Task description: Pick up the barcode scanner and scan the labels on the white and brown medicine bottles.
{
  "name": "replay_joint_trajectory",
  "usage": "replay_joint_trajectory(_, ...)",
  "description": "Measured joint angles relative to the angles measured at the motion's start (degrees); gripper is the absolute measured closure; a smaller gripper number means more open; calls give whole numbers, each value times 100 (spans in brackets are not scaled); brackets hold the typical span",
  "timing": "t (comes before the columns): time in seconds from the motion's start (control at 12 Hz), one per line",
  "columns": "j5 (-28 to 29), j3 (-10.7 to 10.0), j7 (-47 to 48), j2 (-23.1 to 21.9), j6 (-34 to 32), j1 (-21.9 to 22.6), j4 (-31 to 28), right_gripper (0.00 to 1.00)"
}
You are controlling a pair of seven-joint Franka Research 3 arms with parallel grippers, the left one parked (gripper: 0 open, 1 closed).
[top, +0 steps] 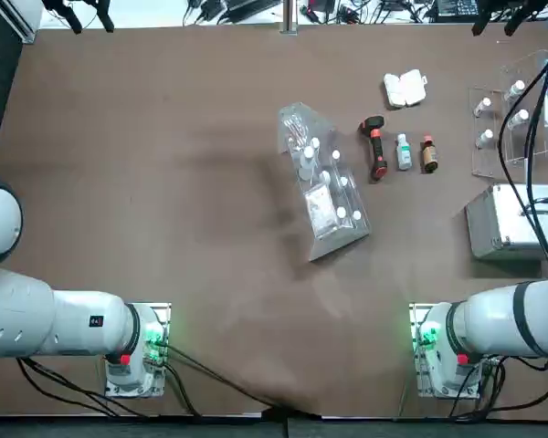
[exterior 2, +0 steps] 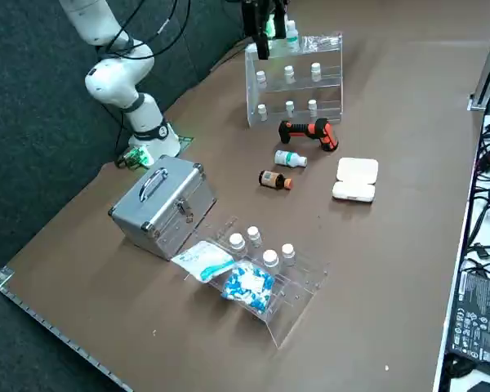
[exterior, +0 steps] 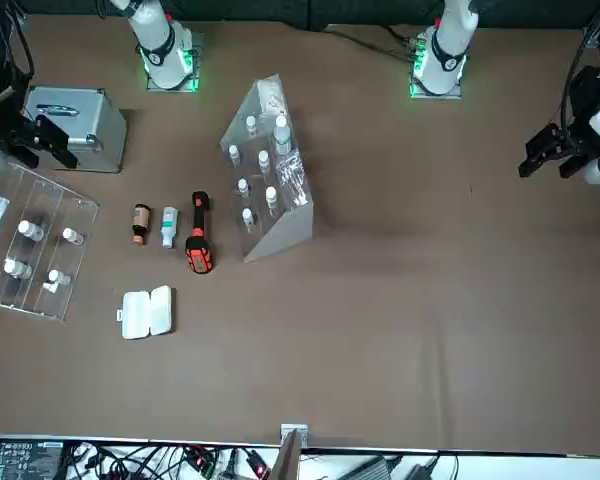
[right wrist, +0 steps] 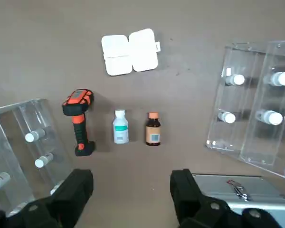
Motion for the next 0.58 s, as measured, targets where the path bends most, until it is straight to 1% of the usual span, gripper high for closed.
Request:
replay_joint_trajectory(0.17, 209, 3, 57, 142, 3, 56, 102, 0)
replay_joint_trajectory(0.33, 299, 4, 154, 263, -33, 126, 112, 0)
replay_joint_trajectory(0.58, 325, 5, 198, 350, 73, 294, -65, 0)
